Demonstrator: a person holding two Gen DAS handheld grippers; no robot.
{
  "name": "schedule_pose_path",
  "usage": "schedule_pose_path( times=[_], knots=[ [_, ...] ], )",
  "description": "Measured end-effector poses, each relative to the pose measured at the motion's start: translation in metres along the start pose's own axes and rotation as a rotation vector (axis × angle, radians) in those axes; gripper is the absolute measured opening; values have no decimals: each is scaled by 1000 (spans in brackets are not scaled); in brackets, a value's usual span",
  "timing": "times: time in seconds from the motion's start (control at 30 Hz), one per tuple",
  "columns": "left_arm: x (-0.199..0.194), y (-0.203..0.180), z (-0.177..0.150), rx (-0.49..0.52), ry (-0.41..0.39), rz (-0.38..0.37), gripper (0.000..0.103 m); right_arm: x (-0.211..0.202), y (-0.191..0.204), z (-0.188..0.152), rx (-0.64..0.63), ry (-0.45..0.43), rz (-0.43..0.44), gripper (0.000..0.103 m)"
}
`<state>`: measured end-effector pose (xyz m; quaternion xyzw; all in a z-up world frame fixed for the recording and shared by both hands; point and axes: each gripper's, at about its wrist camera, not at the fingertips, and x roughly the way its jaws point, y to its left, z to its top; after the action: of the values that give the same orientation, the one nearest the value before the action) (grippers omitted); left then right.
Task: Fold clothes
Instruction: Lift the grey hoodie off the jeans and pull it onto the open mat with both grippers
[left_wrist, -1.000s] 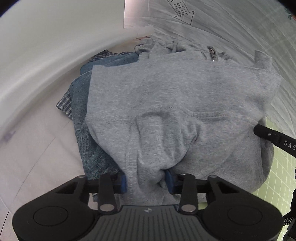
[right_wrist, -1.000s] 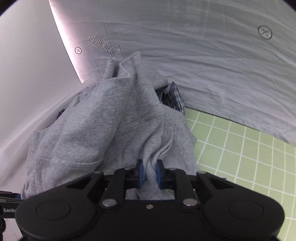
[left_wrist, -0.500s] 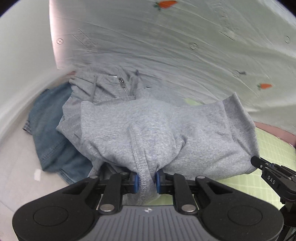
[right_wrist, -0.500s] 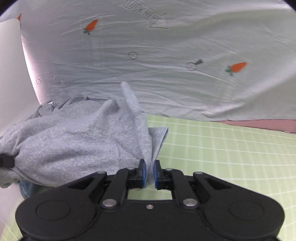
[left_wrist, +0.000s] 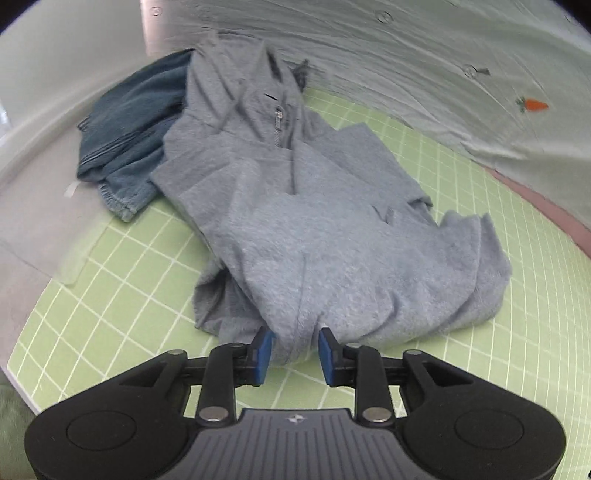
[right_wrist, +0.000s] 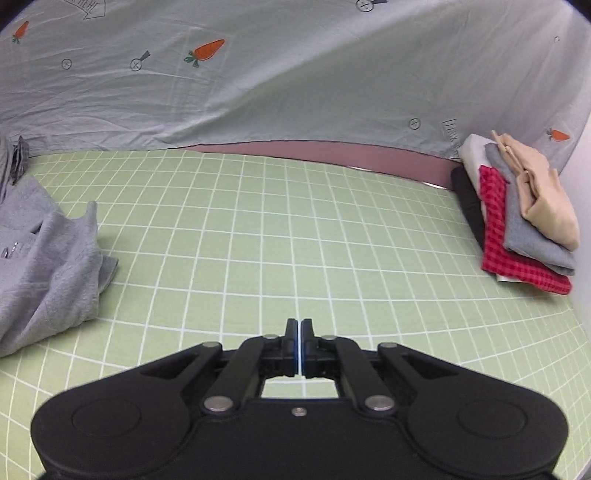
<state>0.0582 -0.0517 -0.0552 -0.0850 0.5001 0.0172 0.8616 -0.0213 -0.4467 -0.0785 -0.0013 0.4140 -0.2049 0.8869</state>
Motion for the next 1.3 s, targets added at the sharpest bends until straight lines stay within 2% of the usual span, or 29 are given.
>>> schedule_pose_path(
  times=[0.03, 0.13, 0.27, 0.3, 0.37, 0.47, 0.6, 0.67, 0.83, 0.9, 0.93, 0.97, 1.0, 1.03, 1.07, 1.1, 1.17, 1.3],
  knots=[
    [-1, 4, 5, -14, -17, 21, 43, 3, 10, 4, -17, -5, 25, 4],
    [0, 20, 25, -34, -41, 75, 52, 12, 43, 17, -60, -19, 102, 21],
    [11, 46, 57, -45, -66, 105, 76, 22, 105, 49, -101, -43, 202, 40],
    [16, 53, 65, -51, -68, 112, 77, 25, 124, 58, -117, -48, 223, 42],
    [31, 66, 82, -68, -61, 122, 78, 34, 163, 80, -144, -66, 274, 54],
    [58, 84, 107, -88, -44, 123, 79, 54, 223, 112, -184, -81, 339, 66],
    [96, 99, 134, -96, -5, 107, 82, 92, 297, 145, -227, -42, 430, 73],
    [113, 105, 145, -108, 0, 88, 83, 111, 326, 153, -243, -15, 473, 77],
    [139, 106, 162, -108, -2, 20, 83, 143, 363, 159, -268, 34, 477, 86],
    [145, 105, 163, -111, 1, 7, 81, 150, 365, 159, -253, 54, 492, 85],
    [147, 104, 164, -116, 4, -1, 77, 151, 364, 158, -243, 57, 510, 81],
    [149, 104, 164, -125, 11, -19, 62, 151, 362, 158, -236, 64, 544, 67],
    [150, 104, 164, -138, 18, -48, 38, 149, 359, 158, -228, 72, 580, 57],
    [150, 102, 163, -144, 22, -73, 24, 148, 355, 158, -220, 79, 616, 39],
    [149, 97, 163, -133, 22, -75, 14, 144, 355, 157, -236, 74, 606, 18],
    [147, 90, 162, -99, 15, -59, 12, 141, 354, 155, -253, 69, 594, 11],
    [138, 75, 161, -23, -8, -32, 10, 136, 349, 150, -287, 46, 564, 9],
    [112, 53, 153, 55, -74, -53, 10, 128, 309, 136, -207, 39, 469, 7]
  ],
)
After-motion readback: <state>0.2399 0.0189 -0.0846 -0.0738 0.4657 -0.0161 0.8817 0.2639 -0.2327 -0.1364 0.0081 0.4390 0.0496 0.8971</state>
